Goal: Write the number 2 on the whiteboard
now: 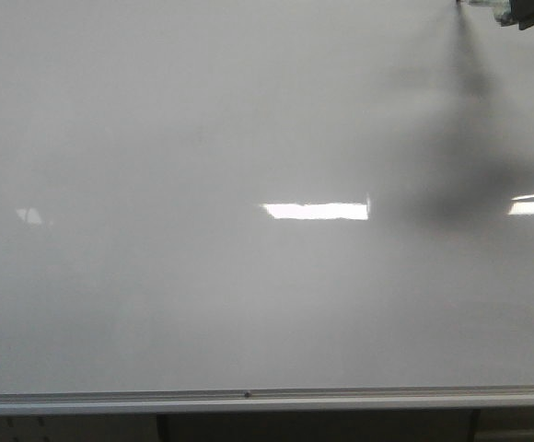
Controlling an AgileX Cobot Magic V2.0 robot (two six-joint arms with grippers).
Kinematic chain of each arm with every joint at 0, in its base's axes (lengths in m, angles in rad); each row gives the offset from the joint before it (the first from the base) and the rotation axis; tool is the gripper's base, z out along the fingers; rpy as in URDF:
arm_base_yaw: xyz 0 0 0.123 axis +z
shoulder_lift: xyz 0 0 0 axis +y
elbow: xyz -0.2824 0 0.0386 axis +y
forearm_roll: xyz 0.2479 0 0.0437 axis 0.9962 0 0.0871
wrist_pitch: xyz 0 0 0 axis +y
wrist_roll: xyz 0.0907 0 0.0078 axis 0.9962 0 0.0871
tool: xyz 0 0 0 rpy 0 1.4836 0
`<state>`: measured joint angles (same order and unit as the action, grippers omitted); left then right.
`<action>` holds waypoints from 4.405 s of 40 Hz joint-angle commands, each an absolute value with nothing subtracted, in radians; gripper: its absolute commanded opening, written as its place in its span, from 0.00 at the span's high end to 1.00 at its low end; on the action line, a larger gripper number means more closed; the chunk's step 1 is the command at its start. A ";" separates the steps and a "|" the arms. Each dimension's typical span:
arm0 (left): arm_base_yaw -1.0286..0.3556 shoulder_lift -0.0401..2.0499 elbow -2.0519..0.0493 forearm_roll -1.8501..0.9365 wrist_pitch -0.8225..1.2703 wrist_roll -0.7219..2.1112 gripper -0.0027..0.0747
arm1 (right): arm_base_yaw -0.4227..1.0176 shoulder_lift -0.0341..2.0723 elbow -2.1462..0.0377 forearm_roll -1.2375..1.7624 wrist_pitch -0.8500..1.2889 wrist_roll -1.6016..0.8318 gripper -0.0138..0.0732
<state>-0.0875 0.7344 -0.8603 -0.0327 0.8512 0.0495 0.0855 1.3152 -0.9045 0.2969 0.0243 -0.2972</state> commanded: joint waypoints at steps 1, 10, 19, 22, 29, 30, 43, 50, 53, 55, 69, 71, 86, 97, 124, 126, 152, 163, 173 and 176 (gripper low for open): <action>-0.087 0.731 -0.885 -0.035 0.782 0.040 0.33 | 0.049 1.292 -0.940 0.300 0.000 -0.305 0.83; -0.087 0.731 -0.885 -0.035 0.782 0.040 0.33 | 0.016 1.297 -0.940 0.300 0.179 -0.305 0.83; -0.087 0.731 -0.885 -0.035 0.782 0.040 0.33 | 0.094 1.351 -0.939 0.301 0.204 -0.305 0.83; -0.087 0.731 -0.885 -0.035 0.782 0.040 0.33 | 0.109 1.359 -0.939 0.300 0.199 -0.305 0.83; -0.087 0.731 -0.885 -0.035 0.785 0.040 0.33 | 0.055 1.340 -0.939 0.297 0.227 -0.305 0.83; -0.087 0.731 -0.885 -0.035 0.785 0.040 0.33 | 0.041 1.336 -0.939 0.297 0.236 -0.305 0.83; -0.087 0.731 -0.885 -0.035 0.785 0.040 0.33 | -0.046 1.296 -0.939 0.302 0.351 -0.305 0.83; -0.087 0.731 -0.885 -0.065 0.801 0.149 0.33 | 0.047 1.157 -0.919 0.302 0.522 -0.344 0.83; -0.100 0.731 -0.889 -0.167 0.832 0.256 0.33 | 0.117 1.081 -0.890 0.302 0.594 -0.419 0.83; -0.121 0.731 -0.889 -0.282 0.847 0.382 0.33 | 0.176 1.030 -0.872 0.302 0.644 -0.490 0.83; -0.449 0.833 -0.900 -0.740 0.937 0.967 0.33 | 0.602 0.901 -0.865 0.316 0.956 -0.777 0.83; -0.513 0.864 -0.916 -0.740 0.934 0.967 0.33 | 0.652 0.902 -0.865 0.316 0.950 -0.777 0.83; -0.910 1.181 -1.080 -0.623 0.835 0.934 0.33 | 0.729 0.902 -0.865 0.316 0.878 -0.771 0.83; -0.931 1.325 -1.144 -0.625 0.844 0.934 0.33 | 0.729 0.902 -0.865 0.316 0.880 -0.755 0.83; -0.912 1.329 -1.151 -0.549 0.856 0.880 0.92 | 0.713 0.879 -0.869 0.281 0.890 -0.708 0.29; -0.891 1.325 -1.151 -0.522 0.856 0.842 0.92 | 0.694 0.857 -0.871 0.241 0.894 -0.665 0.29; -0.426 0.922 -1.018 -0.008 0.688 0.155 0.92 | 0.450 0.739 -0.859 0.073 0.912 -0.416 0.29; -0.157 0.845 -0.687 -0.052 0.243 0.093 0.92 | 0.450 0.739 -0.859 0.076 0.910 -0.400 0.29; -0.076 0.988 -0.571 -0.210 -0.169 0.093 0.92 | 0.450 0.739 -0.859 0.078 0.909 -0.399 0.29; -0.090 1.054 -0.571 -0.214 -0.259 0.093 0.92 | 0.450 0.739 -0.859 0.079 0.909 -0.399 0.29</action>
<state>-0.0802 1.0018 -0.5438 -0.1895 -0.0563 0.1023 0.4565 0.7397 -0.8338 0.0770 0.9639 -0.4000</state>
